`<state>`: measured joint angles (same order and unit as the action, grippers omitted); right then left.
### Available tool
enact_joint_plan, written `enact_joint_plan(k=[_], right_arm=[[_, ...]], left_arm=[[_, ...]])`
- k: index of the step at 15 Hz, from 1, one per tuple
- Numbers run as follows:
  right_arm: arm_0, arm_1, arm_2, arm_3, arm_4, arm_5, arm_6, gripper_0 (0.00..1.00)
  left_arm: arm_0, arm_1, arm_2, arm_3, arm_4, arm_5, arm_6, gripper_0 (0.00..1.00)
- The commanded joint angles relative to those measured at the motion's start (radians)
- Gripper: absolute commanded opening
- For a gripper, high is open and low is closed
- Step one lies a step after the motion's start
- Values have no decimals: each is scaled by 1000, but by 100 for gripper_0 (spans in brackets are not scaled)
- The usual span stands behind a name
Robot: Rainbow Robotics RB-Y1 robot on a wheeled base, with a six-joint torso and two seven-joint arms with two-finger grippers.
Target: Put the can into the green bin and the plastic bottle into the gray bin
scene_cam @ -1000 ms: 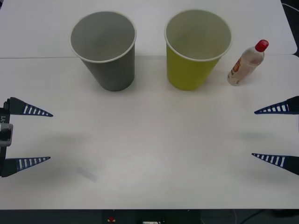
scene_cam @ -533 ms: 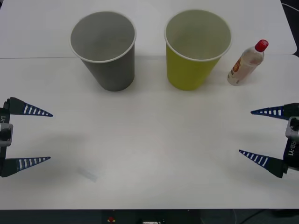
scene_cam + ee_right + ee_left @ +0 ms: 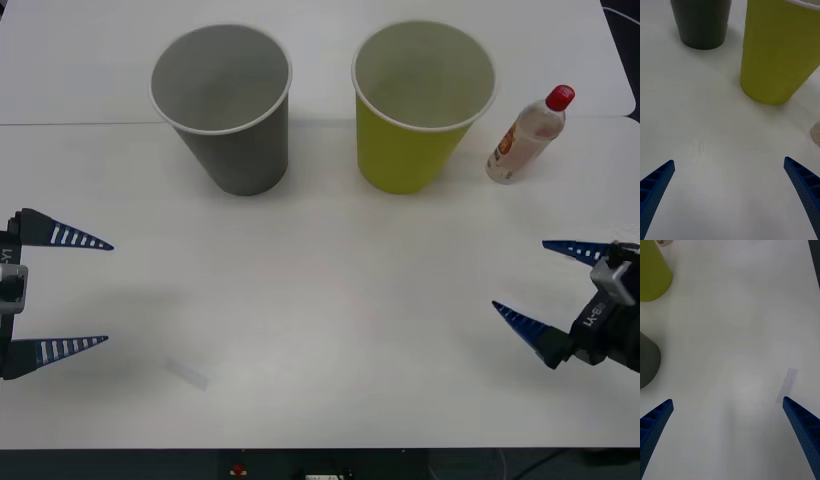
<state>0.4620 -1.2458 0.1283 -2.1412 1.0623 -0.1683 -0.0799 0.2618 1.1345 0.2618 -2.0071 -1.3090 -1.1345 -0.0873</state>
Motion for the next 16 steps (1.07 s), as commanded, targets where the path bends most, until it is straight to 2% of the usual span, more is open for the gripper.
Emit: enact_joint_plan(k=[1, 4, 7, 9, 12, 16], right_arm=[[-28, -4, 85, -2, -48, 148, -17, 100], [-83, -4, 206, 0, -44, 337, -103, 100], [-183, -4, 372, 14, 8, 549, -242, 100], [-270, 3, 493, 58, 71, 667, -347, 100], [-393, 40, 623, 168, 168, 759, -497, 100], [-517, 111, 705, 328, 268, 788, -655, 100]], left_arm=[[0, 0, 0, 0, 0, 0, 0, 100], [0, 0, 0, 0, 0, 0, 0, 100], [0, 0, 0, 0, 0, 0, 0, 100], [0, 0, 0, 0, 0, 0, 0, 100], [0, 0, 0, 0, 0, 0, 0, 100], [0, 0, 0, 0, 0, 0, 0, 100]])
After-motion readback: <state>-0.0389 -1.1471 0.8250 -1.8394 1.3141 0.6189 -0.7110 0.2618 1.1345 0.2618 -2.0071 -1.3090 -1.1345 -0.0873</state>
